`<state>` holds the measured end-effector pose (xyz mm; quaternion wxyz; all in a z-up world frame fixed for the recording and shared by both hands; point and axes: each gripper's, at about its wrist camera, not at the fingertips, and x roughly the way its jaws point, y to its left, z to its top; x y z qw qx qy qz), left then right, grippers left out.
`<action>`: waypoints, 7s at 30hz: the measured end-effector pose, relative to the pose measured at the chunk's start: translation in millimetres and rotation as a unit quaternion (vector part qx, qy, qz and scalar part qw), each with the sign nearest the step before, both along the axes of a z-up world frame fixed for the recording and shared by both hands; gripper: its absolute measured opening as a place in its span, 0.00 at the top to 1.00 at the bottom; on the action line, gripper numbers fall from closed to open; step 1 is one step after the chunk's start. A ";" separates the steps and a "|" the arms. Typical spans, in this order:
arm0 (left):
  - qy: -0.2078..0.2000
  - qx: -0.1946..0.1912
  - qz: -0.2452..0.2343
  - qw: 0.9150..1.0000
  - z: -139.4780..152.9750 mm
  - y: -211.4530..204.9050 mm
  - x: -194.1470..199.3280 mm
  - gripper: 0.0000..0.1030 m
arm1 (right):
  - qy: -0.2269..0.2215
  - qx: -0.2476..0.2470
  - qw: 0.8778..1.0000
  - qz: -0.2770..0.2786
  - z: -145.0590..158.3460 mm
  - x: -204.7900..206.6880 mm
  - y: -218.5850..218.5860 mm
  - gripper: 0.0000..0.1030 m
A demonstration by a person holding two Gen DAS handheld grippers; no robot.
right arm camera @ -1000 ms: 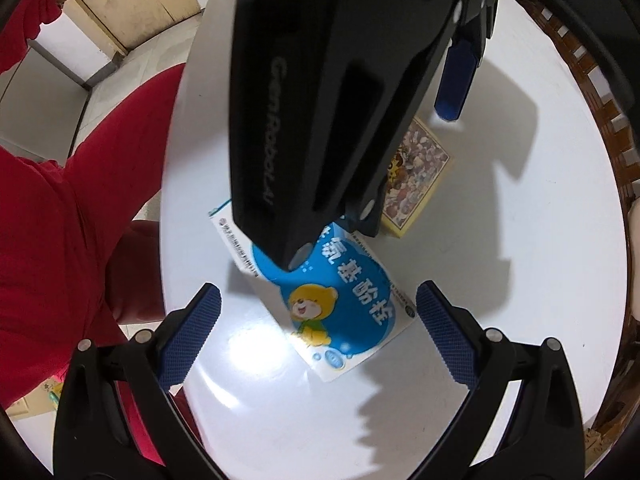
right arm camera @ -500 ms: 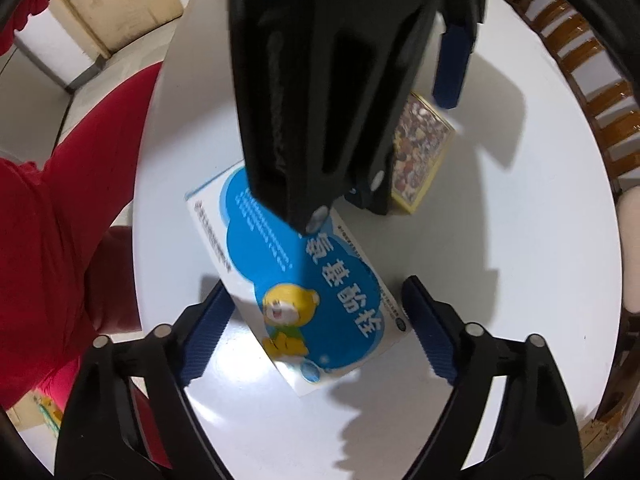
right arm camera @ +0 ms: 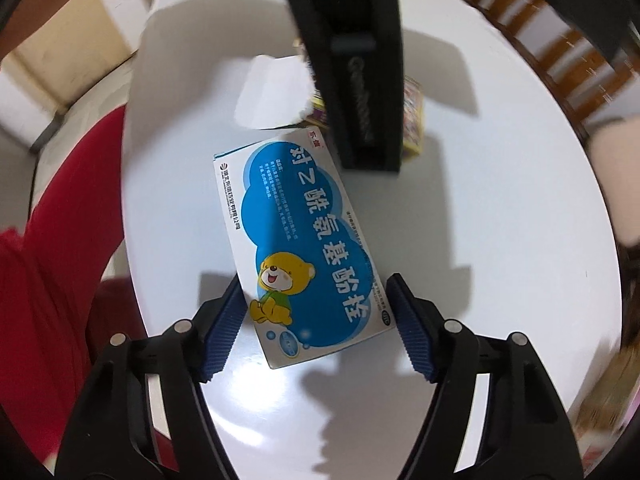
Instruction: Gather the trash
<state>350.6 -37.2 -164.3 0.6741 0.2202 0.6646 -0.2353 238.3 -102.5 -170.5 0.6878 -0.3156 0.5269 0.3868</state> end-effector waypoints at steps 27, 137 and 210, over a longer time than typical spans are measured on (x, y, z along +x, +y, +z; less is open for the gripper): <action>-0.055 -0.031 0.082 0.995 56.7 45.4 -59.0 0.43 | -0.011 0.050 0.970 -0.238 15.0 -44.7 -34.5 0.40; -0.001 -0.063 0.101 0.993 -176.3 0.6 -269.8 0.43 | 0.021 0.002 0.932 -0.361 -152.5 -213.2 -31.9 0.42; -0.049 -0.041 0.247 0.967 -190.6 33.8 -263.8 0.15 | 0.002 0.075 0.858 -0.509 -163.2 -198.7 -62.5 0.12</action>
